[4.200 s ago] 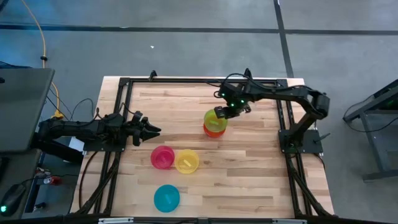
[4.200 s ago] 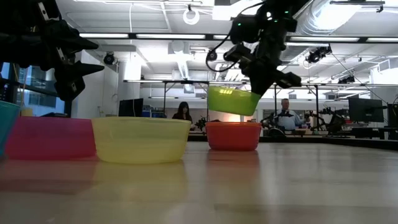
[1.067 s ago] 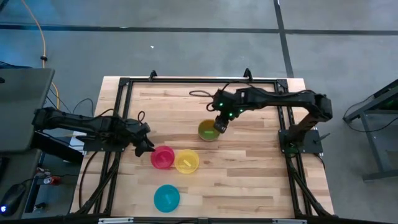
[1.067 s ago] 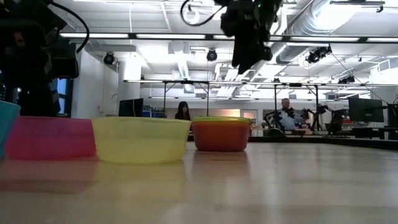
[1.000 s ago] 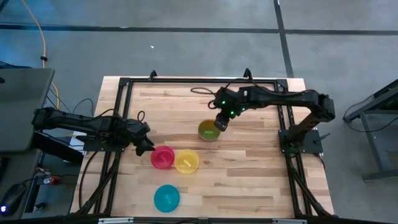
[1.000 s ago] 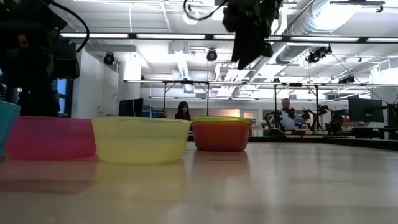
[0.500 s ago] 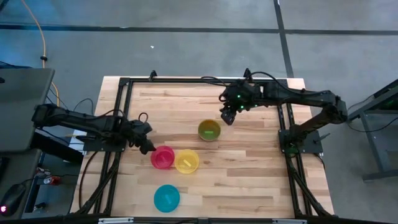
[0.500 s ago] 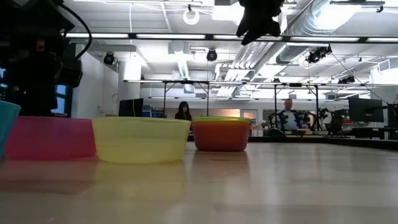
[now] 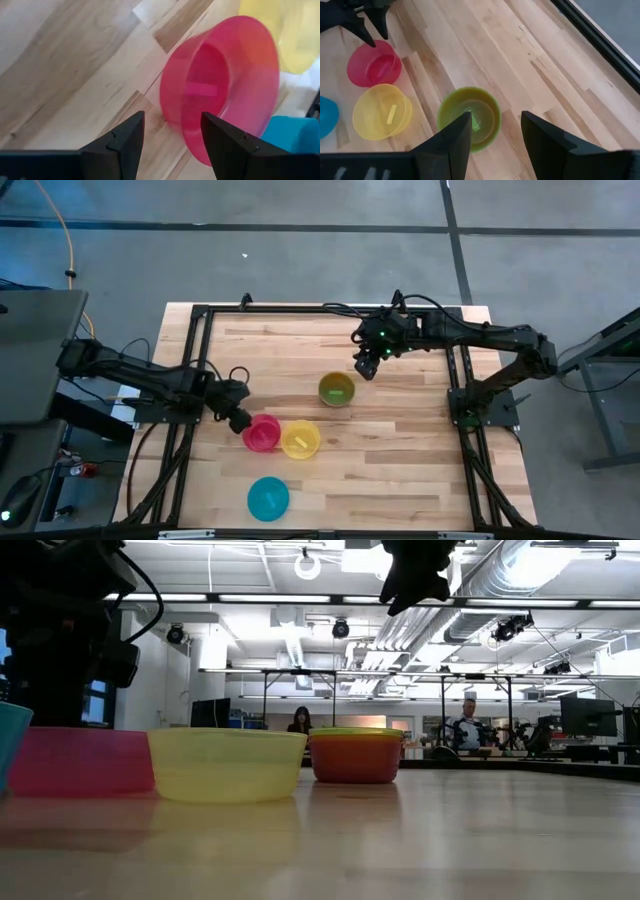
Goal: Nest bowls inside each other
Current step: Stack the red bowl on the green bowl
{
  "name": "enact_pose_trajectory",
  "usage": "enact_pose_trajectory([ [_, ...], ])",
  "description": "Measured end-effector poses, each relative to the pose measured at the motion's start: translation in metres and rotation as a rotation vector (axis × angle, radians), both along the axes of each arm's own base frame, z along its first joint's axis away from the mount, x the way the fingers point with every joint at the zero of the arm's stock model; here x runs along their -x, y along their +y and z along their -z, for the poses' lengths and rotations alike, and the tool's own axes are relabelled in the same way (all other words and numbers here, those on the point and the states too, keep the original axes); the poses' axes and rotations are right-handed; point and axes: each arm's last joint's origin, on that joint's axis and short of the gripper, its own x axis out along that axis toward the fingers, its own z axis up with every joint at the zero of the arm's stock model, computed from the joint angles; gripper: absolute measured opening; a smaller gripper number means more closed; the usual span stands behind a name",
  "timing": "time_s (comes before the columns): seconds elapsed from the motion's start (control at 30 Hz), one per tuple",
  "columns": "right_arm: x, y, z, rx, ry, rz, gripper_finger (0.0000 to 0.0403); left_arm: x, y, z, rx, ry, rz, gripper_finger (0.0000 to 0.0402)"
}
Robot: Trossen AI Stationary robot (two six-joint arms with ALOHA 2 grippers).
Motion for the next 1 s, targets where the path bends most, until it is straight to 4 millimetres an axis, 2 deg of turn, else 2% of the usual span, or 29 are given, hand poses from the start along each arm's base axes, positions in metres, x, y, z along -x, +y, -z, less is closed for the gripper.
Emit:
enact_pose_trajectory([
  [0.3,0.0000,0.0000,0.0002,-0.003,0.001,0.003,0.0165,-0.0032,0.0002,0.0035,0.008,0.020,-0.028,0.0178],
  [0.43,0.0001,0.0000,0.0002,-0.003,0.002,0.003,0.0165,-0.0032,0.0004,0.0036,0.005,0.022,-0.038,0.0142],
  [0.73,0.0004,0.0001,0.0005,-0.004,0.006,0.003,0.0165,-0.0035,0.0016,0.0036,-0.026,0.020,-0.065,0.0012],
  [1.0,0.0009,0.0002,0.0010,-0.006,0.013,0.003,0.0165,-0.0050,0.0055,0.0028,-0.025,0.003,-0.099,0.0002],
])
